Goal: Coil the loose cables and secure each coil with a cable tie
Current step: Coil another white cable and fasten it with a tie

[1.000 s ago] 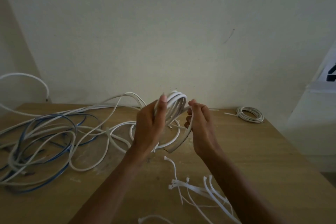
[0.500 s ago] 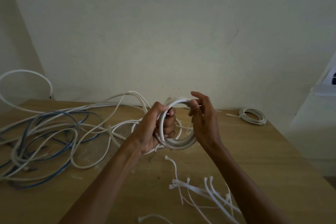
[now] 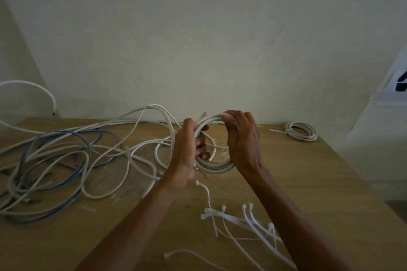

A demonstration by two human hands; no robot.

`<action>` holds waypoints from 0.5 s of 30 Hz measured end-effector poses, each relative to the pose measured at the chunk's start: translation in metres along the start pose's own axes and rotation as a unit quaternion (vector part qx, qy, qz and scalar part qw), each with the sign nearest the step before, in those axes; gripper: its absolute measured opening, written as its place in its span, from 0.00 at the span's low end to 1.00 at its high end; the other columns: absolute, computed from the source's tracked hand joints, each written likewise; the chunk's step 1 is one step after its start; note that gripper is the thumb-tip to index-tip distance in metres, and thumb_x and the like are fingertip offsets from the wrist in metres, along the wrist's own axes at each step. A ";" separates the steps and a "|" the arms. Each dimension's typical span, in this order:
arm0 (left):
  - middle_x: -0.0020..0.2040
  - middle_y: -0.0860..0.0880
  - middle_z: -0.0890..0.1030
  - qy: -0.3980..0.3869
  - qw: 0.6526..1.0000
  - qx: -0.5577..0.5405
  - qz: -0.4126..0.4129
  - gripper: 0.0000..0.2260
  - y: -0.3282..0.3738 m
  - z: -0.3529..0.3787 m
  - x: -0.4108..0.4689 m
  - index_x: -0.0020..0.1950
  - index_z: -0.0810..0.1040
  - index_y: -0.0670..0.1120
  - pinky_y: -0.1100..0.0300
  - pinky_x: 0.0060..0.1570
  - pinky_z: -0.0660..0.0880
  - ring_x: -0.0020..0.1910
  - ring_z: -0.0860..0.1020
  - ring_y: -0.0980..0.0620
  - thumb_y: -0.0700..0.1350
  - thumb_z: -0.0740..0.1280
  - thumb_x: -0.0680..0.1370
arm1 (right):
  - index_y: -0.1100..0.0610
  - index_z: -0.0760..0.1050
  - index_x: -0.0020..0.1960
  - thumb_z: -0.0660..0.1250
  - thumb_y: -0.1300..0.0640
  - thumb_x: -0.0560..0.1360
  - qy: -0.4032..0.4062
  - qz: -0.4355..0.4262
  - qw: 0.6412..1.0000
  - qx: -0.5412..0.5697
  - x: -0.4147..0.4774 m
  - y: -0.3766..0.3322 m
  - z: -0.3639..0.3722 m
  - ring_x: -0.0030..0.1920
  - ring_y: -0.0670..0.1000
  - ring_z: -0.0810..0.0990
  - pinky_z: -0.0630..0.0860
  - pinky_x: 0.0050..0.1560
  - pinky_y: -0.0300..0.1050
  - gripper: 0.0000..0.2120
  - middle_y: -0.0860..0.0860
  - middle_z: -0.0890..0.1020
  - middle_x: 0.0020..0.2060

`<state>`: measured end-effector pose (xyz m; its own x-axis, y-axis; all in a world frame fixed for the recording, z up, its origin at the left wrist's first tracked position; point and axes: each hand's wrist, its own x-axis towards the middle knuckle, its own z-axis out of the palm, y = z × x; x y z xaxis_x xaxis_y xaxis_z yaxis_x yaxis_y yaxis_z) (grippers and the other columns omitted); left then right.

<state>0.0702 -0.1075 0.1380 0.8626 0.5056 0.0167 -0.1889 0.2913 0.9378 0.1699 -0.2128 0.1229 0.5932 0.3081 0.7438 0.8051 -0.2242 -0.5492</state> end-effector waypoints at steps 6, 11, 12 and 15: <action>0.25 0.52 0.65 0.041 0.985 0.159 0.054 0.30 0.003 -0.013 0.007 0.36 0.72 0.46 0.63 0.24 0.61 0.20 0.62 0.53 0.70 0.50 0.80 | 0.49 0.67 0.76 0.52 0.44 0.84 -0.077 -0.075 0.991 -0.086 -0.009 -0.012 0.003 0.37 0.44 0.72 0.73 0.35 0.35 0.23 0.50 0.75 0.50; 0.26 0.48 0.62 0.037 0.982 0.177 0.053 0.23 0.004 -0.023 0.010 0.36 0.73 0.42 0.63 0.22 0.59 0.22 0.59 0.51 0.50 0.51 0.86 | 0.50 0.74 0.69 0.52 0.43 0.85 -0.082 -0.090 0.991 -0.057 -0.008 -0.003 0.012 0.37 0.47 0.75 0.74 0.34 0.46 0.20 0.49 0.79 0.44; 0.26 0.48 0.62 0.041 0.981 0.181 0.055 0.21 0.002 -0.024 0.011 0.36 0.73 0.42 0.63 0.22 0.58 0.22 0.58 0.51 0.47 0.51 0.85 | 0.51 0.75 0.67 0.53 0.44 0.85 -0.087 -0.090 0.991 -0.047 -0.010 -0.001 0.014 0.38 0.47 0.75 0.75 0.36 0.48 0.19 0.49 0.79 0.43; 0.26 0.49 0.62 0.040 0.978 0.195 0.059 0.17 -0.003 -0.029 0.013 0.41 0.72 0.41 0.63 0.21 0.59 0.23 0.59 0.52 0.44 0.51 0.84 | 0.55 0.75 0.62 0.55 0.47 0.85 -0.152 -0.071 0.986 0.020 -0.008 -0.001 0.010 0.39 0.43 0.77 0.76 0.39 0.41 0.16 0.47 0.80 0.44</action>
<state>0.0690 -0.0783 0.1255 0.8032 0.5834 0.1203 -0.0778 -0.0976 0.9922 0.1638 -0.2061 0.1136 0.4411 0.5973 0.6698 0.8760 -0.1245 -0.4659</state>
